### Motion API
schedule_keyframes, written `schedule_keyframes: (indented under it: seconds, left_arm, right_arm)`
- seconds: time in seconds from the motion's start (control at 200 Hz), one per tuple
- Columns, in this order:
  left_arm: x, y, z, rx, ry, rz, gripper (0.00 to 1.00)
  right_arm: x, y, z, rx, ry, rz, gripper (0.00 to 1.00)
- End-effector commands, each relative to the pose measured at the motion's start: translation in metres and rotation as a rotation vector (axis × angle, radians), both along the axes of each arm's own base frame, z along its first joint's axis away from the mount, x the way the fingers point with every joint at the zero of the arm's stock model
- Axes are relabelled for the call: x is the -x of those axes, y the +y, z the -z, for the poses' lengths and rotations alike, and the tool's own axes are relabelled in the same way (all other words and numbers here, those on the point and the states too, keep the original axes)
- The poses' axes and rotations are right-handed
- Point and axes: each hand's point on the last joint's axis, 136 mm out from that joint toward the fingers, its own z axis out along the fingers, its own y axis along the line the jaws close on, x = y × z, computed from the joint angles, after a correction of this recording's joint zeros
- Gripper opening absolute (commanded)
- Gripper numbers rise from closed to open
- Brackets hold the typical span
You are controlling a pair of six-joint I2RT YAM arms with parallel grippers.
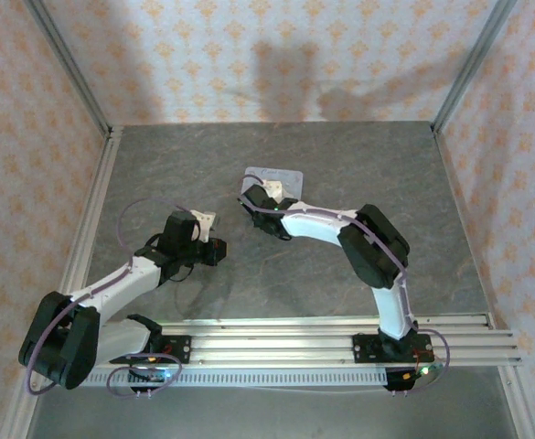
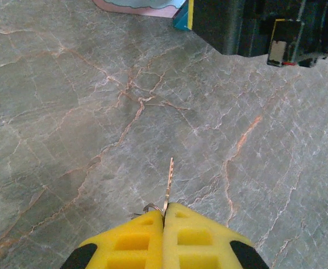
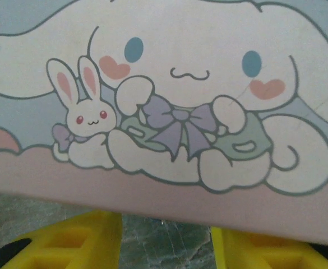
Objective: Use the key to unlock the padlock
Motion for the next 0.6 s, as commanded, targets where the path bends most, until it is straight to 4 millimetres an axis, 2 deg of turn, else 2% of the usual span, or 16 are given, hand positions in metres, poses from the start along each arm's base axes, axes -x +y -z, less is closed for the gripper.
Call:
schedule_keyframes:
  seconds: [0.0,0.405,0.5,0.596]
  left_arm:
    - [-0.007,-0.004,-0.01,-0.007,-0.041,0.024,0.0]
    - [-0.004,-0.002,-0.012,-0.005,-0.057,0.025,0.0]
    - [-0.004,-0.002,-0.013,-0.006,-0.06,0.027,0.0]
    - [-0.003,-0.001,-0.012,-0.012,-0.06,0.026,0.0]
  right_arm:
    - [-0.01,-0.008,0.003,0.04,-0.031,0.065,0.46]
    - [-0.022,0.0,0.018,0.062,-0.032,0.072,0.43]
    - [-0.025,0.0,0.021,0.075,-0.03,0.075,0.39]
    - [-0.027,0.0,0.02,0.071,-0.035,0.07,0.28]
